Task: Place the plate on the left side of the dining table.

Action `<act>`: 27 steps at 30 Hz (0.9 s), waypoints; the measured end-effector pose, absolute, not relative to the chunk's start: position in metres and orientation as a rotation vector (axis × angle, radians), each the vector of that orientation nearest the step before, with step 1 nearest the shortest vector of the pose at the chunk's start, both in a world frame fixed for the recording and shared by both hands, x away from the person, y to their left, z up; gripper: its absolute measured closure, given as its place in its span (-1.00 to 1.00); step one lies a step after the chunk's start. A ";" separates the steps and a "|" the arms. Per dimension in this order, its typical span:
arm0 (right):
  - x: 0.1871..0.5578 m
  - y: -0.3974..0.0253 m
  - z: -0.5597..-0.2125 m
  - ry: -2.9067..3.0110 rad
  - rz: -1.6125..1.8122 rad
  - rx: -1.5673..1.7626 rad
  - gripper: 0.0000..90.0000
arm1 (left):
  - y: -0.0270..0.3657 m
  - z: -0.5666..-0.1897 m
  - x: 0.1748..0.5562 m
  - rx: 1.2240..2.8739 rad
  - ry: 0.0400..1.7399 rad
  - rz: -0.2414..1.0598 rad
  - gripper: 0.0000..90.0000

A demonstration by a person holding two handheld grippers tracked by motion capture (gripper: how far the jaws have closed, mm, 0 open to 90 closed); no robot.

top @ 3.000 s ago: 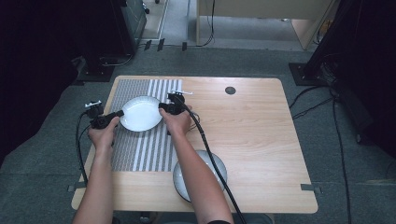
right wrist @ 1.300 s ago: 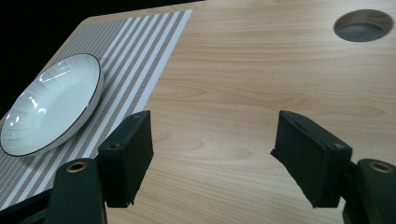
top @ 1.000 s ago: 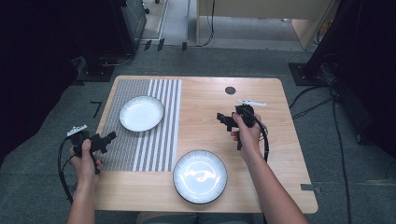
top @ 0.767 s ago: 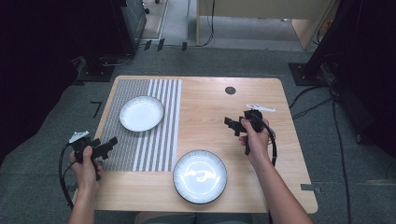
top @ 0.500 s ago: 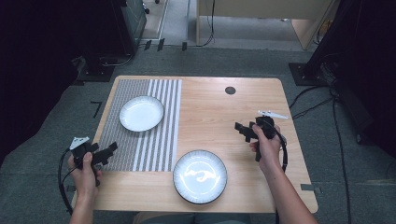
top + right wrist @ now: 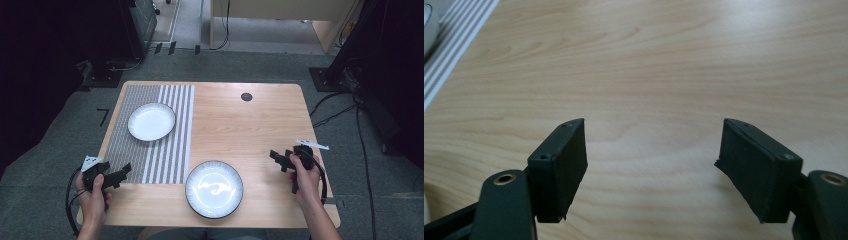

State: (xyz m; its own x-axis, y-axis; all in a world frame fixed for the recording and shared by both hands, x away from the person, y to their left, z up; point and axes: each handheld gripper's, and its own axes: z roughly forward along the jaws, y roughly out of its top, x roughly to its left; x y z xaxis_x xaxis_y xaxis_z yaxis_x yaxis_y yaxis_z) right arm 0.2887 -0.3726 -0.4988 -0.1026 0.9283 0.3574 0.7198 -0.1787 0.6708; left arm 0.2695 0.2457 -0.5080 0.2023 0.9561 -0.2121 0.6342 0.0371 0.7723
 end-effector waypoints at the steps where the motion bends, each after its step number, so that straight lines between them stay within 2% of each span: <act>1: 0.285 -0.376 -0.499 1.817 1.148 1.910 -0.39 | 0.245 -0.509 0.268 1.691 1.511 0.512 -0.78; 9: 0.260 -0.402 -0.500 1.745 1.150 1.943 -0.39 | 0.250 -0.513 0.257 1.732 1.516 0.527 -0.78; 17: 0.240 -0.402 -0.500 1.706 1.029 1.871 -0.40 | 0.263 -0.515 0.247 1.739 1.535 0.537 -0.78; 27: 0.221 -0.409 -0.511 1.690 0.923 1.843 -0.42 | 0.261 -0.517 0.245 1.799 1.529 0.578 -0.79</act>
